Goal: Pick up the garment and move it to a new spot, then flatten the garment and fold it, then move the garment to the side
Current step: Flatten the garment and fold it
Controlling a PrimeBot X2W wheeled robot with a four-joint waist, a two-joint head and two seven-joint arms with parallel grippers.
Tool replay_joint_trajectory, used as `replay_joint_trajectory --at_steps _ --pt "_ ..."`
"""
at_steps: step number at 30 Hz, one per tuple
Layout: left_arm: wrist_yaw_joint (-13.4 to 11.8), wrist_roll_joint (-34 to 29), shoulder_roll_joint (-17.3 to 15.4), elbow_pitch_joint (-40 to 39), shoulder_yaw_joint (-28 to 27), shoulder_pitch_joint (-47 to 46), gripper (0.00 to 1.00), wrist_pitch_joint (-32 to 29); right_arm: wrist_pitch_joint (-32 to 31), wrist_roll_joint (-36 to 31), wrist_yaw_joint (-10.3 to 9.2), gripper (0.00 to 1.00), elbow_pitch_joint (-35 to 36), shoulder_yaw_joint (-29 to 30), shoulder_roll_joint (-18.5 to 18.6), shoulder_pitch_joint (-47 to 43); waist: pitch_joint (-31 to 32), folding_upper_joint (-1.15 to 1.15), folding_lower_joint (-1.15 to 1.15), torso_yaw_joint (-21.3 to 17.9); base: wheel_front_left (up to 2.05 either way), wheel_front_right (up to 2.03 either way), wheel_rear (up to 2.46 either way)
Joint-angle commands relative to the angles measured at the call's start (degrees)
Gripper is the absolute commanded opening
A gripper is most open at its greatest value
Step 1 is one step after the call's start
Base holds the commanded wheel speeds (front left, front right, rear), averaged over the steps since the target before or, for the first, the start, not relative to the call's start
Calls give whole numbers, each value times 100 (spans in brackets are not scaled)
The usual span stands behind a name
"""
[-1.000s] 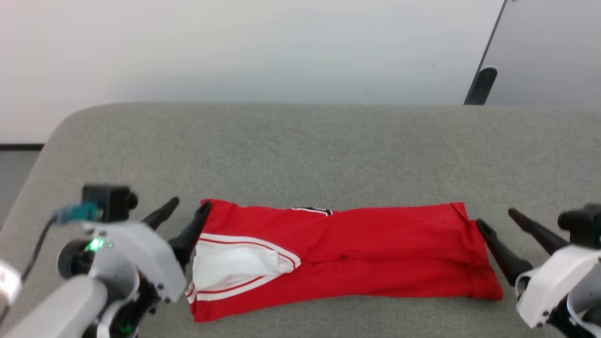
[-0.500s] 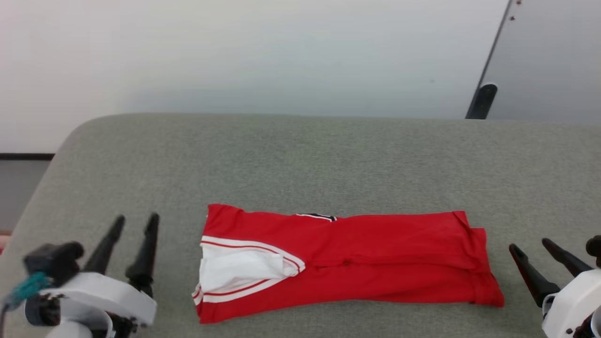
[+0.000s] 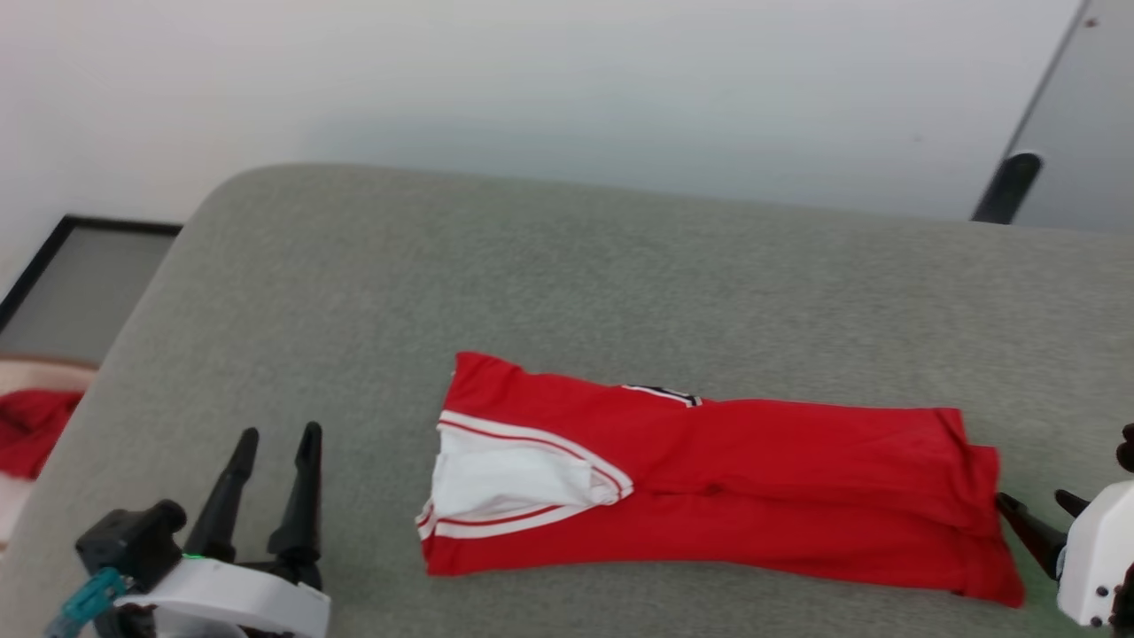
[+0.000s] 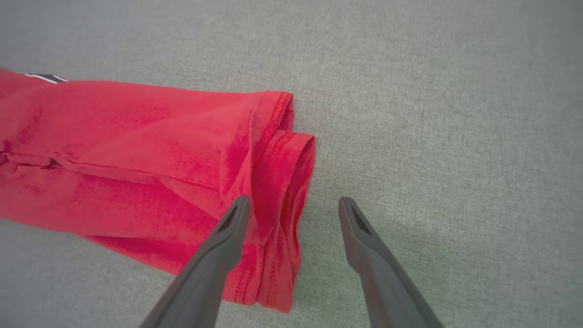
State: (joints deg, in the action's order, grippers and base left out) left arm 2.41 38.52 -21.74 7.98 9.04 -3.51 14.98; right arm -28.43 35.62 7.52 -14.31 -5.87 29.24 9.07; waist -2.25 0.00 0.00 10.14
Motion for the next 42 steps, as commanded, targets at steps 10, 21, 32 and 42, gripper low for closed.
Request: replay_joint_trajectory --at_steps 10,21,32,42 --pt "441 -533 724 313 -193 -332 100 15 -837 170 -7 100 -939 -161 -50 654 -564 0 0 700 0 0 0" --pt "514 -459 926 373 -111 -587 100 15 -1319 209 -7 0 -1921 -620 -324 1112 -742 0 0 821 0 0 0" --pt "515 -265 834 383 -49 -630 100 16 -987 305 -50 0 -2270 -525 171 1431 -779 0 0 672 0 0 0" --pt "516 -162 754 468 -41 -577 100 16 -703 373 -31 0 -2690 -286 703 1682 -664 0 0 364 0 0 0"
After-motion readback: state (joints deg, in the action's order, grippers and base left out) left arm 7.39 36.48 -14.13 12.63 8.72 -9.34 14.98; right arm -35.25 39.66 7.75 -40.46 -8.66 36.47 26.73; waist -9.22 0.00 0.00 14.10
